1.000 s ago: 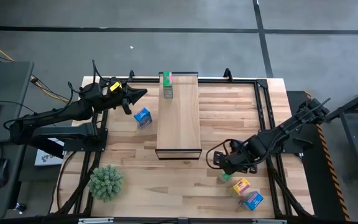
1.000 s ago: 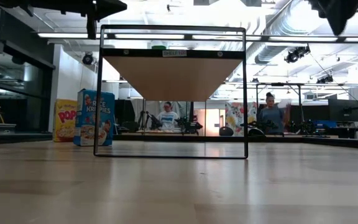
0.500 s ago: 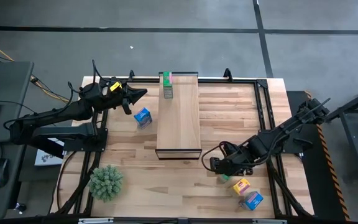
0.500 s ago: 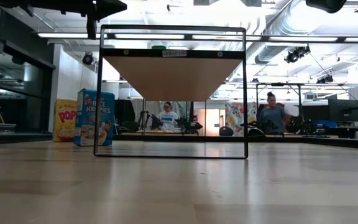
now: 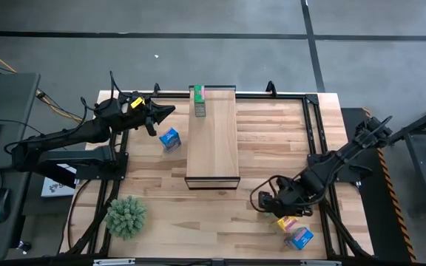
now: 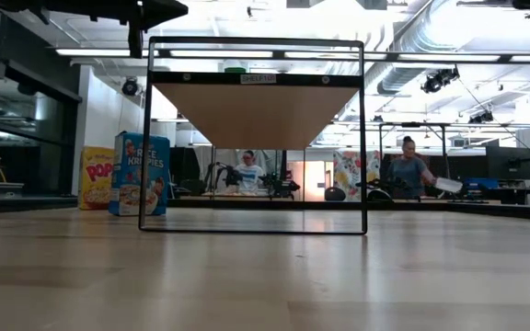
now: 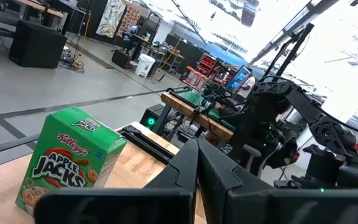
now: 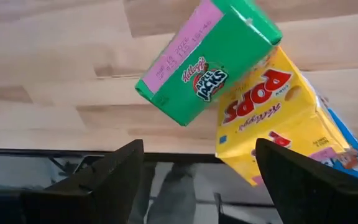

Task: Stack cereal on shelf
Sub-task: Put the green cereal on the shelf

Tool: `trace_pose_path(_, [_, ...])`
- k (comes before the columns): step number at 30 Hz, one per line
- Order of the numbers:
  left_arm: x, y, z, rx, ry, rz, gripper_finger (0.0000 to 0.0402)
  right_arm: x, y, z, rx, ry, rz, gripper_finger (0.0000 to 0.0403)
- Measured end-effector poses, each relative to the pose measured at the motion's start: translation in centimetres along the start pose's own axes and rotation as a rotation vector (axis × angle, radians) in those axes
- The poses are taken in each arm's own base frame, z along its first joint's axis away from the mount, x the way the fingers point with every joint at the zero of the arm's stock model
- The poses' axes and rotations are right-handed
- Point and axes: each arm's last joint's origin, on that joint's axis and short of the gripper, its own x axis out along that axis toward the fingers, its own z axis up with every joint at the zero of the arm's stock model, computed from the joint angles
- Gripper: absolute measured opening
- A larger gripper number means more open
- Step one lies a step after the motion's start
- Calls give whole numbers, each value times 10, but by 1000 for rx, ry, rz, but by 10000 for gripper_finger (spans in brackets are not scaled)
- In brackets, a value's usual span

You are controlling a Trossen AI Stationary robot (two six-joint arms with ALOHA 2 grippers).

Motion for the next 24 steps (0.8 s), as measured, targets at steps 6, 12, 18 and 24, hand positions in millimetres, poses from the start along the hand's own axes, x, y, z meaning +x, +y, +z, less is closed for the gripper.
trace_pose_path(6, [0, 0, 0, -1, 0, 0, 0, 0, 0, 6, 42, -73, 9, 303])
trace_pose_path(12, [0, 0, 0, -1, 0, 0, 0, -1, -1, 15, 89, -105, -56, 303])
trace_pose_path(18, [0, 0, 0, -2, 0, 0, 0, -2, 3, 24, 125, -137, -62, 303])
trace_pose_path(24, [0, 0, 0, -2, 0, -1, 0, -2, 5, 28, 136, -151, -74, 303])
